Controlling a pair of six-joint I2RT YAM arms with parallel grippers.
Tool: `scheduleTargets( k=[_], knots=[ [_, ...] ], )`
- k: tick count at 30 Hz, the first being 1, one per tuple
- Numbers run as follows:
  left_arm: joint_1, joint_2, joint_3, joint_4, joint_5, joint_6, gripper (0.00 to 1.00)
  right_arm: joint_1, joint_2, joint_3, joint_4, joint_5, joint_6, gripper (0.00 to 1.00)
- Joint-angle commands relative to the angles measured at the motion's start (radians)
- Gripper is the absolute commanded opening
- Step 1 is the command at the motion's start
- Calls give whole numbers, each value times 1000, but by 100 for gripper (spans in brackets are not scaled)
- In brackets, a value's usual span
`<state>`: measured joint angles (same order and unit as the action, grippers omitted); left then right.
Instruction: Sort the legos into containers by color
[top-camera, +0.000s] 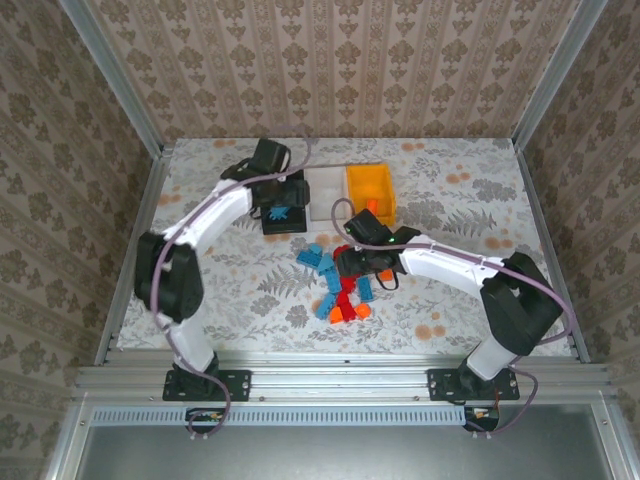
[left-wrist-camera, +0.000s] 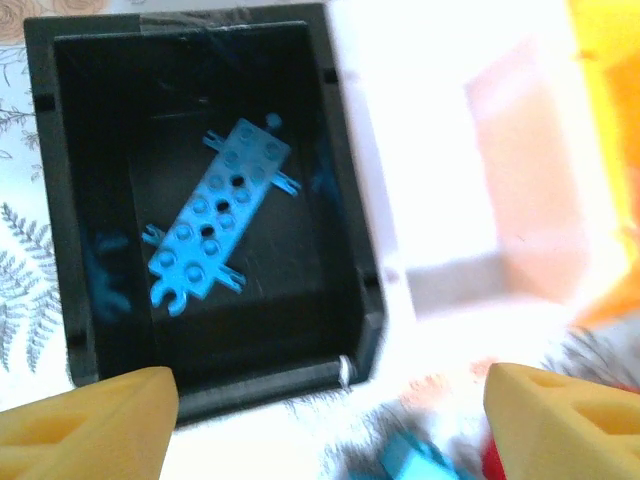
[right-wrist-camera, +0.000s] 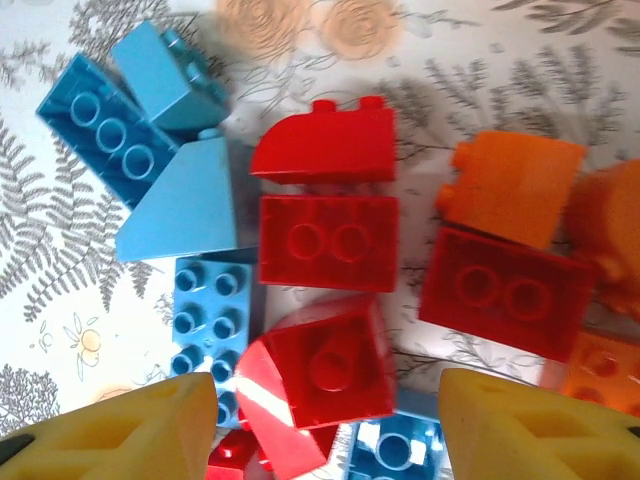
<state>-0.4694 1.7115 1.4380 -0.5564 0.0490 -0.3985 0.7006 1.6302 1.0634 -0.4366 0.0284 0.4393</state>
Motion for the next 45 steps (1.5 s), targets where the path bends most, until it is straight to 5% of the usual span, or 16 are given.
scheduleTargets(
  k=[1,9,16,33,45],
  knots=[
    [8,-180,-195,133,145,-81,88,5,47,33,-57,15,-41,62],
    [36,-532,-658,217,193,-206,100,5,126,63,-45,21,-70,49],
    [35,-716,-779,200,165,-233,100,5,114,61,-50,61,-77,34],
    [34,-699,-796,227,205,-238,100,8,-11,97,-84,100,-64,31],
    [34,-702,-894,292,209,-294,100,-41,174,443,-77,212,-140,31]
  ],
)
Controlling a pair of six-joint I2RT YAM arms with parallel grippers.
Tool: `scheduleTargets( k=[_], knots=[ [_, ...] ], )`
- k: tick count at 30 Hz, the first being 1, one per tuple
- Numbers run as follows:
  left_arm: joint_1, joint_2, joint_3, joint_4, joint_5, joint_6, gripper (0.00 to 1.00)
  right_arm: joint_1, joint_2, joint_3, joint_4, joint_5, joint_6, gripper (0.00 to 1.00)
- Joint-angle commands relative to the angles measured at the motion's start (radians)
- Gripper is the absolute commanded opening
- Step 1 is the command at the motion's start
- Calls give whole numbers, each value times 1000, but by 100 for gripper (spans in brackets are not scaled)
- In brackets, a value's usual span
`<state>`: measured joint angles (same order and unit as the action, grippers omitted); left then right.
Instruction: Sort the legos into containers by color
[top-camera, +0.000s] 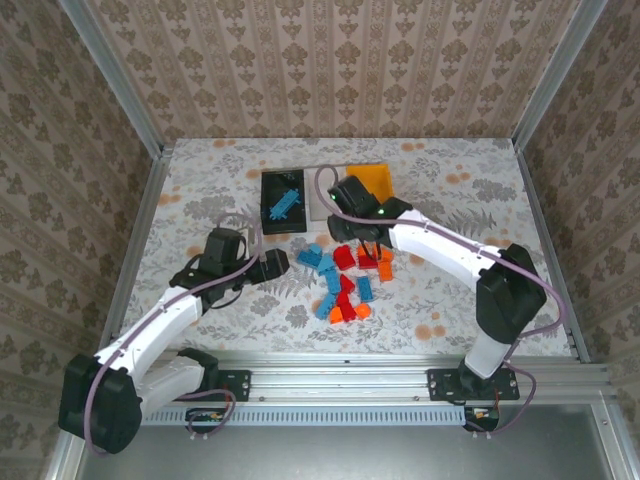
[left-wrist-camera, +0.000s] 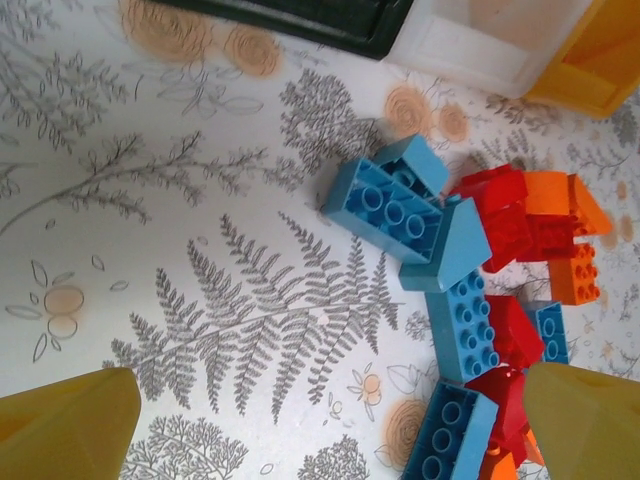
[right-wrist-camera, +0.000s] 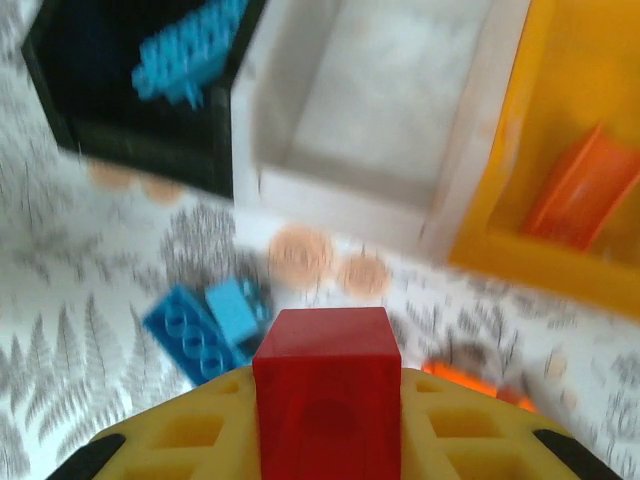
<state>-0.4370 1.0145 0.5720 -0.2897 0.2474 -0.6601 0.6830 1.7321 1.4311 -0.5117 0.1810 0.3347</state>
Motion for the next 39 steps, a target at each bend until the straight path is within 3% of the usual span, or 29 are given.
scheduleTargets(
  k=[1,11,15,19,24,29,33,39],
  knots=[
    [2,-10,-38,23,10,-37,100,-33,107,114,-2,58,-39,31],
    [7,-51,-89,-31,-17,-54,100,-119,462,540,-148,1,-65,33],
    [7,-22,-62,-45,-2,-38,100,-119,488,593,-168,-16,-80,43],
    [7,-2,-38,-36,16,-29,100,-114,418,582,-166,-52,-73,55],
    [6,38,-4,-28,37,-15,100,-111,277,467,-152,-37,-56,57],
    [-11,42,-5,-4,70,-38,100,-109,38,79,-88,19,6,50],
    [-86,13,-55,15,51,-71,100,-111,-135,-202,-81,15,55,47],
    [-151,44,-87,87,47,-119,100,-114,-187,-372,-92,-137,62,56]
  ],
)
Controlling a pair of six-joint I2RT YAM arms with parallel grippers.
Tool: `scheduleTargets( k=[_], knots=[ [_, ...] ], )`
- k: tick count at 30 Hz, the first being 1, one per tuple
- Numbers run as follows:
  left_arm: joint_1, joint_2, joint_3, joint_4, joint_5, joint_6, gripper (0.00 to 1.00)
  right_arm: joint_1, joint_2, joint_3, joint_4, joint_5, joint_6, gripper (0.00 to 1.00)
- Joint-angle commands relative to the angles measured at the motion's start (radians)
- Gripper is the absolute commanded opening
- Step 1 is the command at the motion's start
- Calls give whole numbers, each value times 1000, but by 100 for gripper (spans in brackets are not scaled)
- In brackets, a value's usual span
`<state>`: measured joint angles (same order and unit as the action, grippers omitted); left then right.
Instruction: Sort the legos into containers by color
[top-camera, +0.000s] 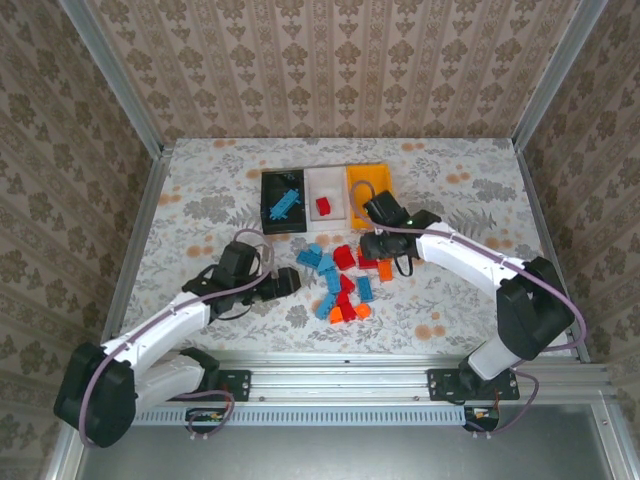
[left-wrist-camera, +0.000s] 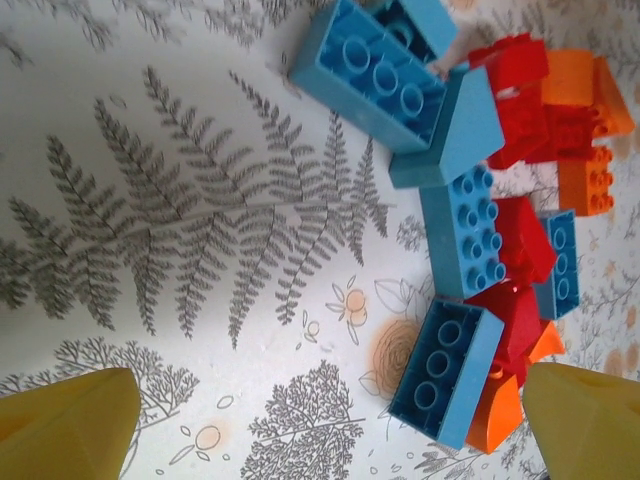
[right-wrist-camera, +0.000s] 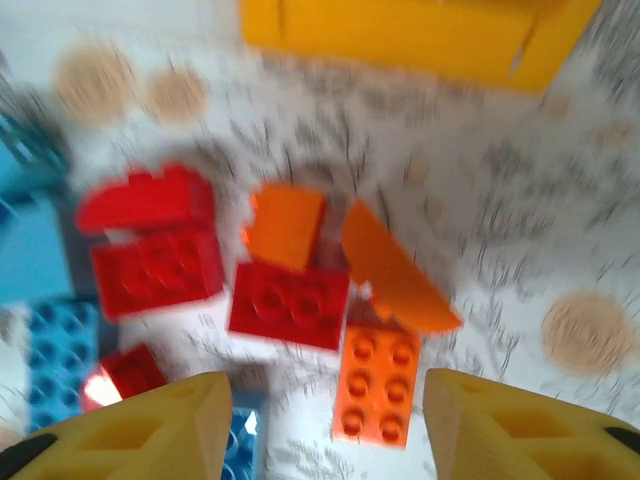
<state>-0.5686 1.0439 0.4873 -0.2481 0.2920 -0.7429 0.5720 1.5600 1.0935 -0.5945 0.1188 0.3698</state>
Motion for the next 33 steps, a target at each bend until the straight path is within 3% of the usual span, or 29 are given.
scheduleTargets(
  k=[1,16,26,33],
  knots=[
    [-28,30,11,43,-1,-35,100,-3,-18,-55,3,-74,37,57],
    [-114,145,167,-10,-40,-29,100,-35,64,-144,91,-31,48,54],
    [-117,165,210,-40,-57,-23,100,-64,97,-173,126,-52,29,43],
    [-117,171,249,-59,-88,-12,100,-72,74,-176,138,-63,12,30]
  ],
)
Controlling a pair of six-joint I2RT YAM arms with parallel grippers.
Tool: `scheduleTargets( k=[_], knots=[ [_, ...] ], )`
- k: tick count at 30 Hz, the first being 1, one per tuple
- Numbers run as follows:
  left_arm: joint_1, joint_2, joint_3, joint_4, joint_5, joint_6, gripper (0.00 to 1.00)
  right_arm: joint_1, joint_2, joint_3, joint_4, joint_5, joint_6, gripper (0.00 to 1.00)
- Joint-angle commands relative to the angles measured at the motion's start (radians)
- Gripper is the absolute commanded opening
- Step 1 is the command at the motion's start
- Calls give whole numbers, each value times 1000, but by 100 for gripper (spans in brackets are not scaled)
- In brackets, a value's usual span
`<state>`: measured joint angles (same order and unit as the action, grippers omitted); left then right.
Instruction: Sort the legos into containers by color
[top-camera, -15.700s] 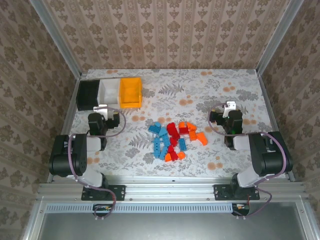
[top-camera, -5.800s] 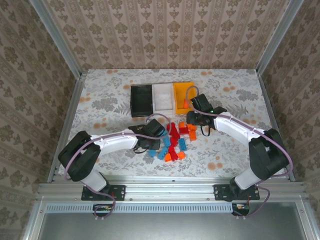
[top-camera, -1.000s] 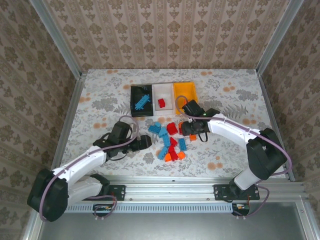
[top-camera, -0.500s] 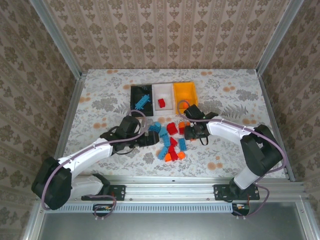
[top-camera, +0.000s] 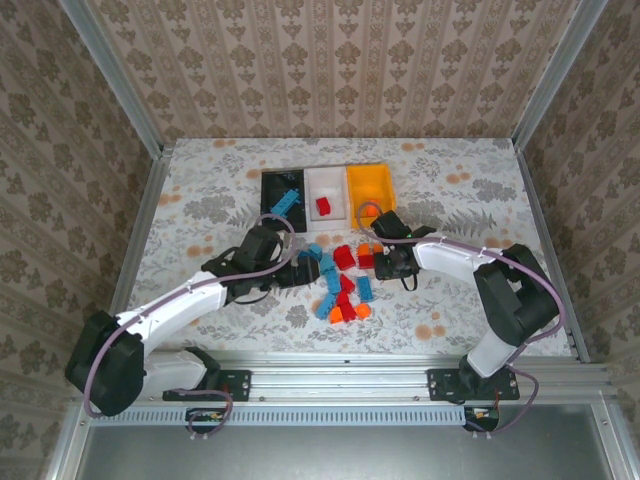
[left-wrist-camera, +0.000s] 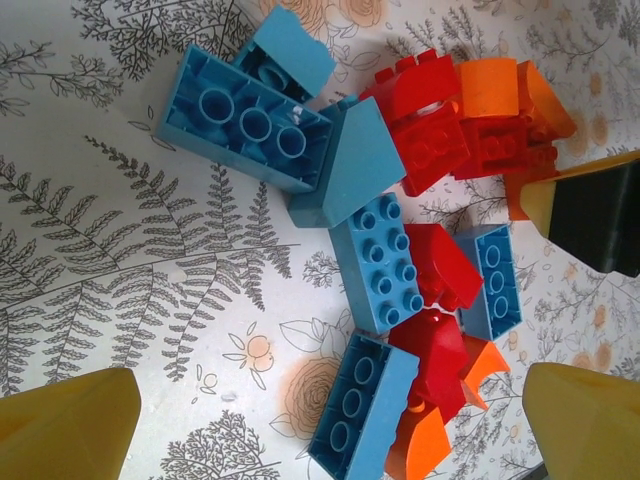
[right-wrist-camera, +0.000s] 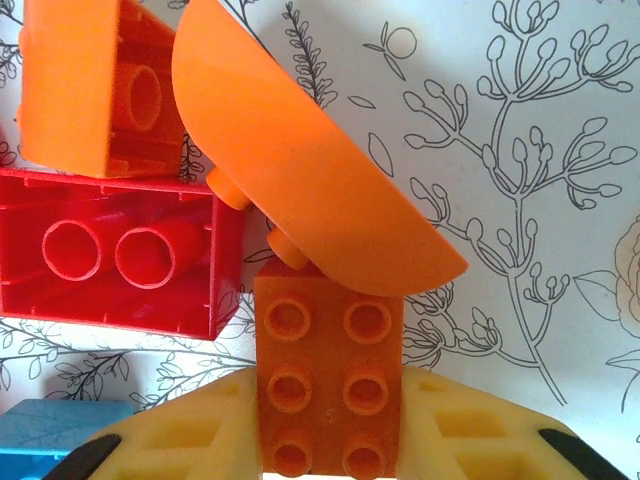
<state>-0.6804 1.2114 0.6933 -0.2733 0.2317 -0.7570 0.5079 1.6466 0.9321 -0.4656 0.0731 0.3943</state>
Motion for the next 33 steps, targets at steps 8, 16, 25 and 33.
scheduleTargets(
  k=[8,16,25,33],
  knots=[
    [1,5,87,-69,-52,22,100,-4,-181,-32,-24,21,22,29],
    [34,13,109,-73,-60,25,100,-26,-111,136,-13,74,-15,30],
    [23,-55,43,-46,-64,-61,100,-132,289,559,-11,98,-74,31],
    [22,-103,-6,-41,-80,-68,100,-138,448,803,-143,105,-148,45]
  ],
)
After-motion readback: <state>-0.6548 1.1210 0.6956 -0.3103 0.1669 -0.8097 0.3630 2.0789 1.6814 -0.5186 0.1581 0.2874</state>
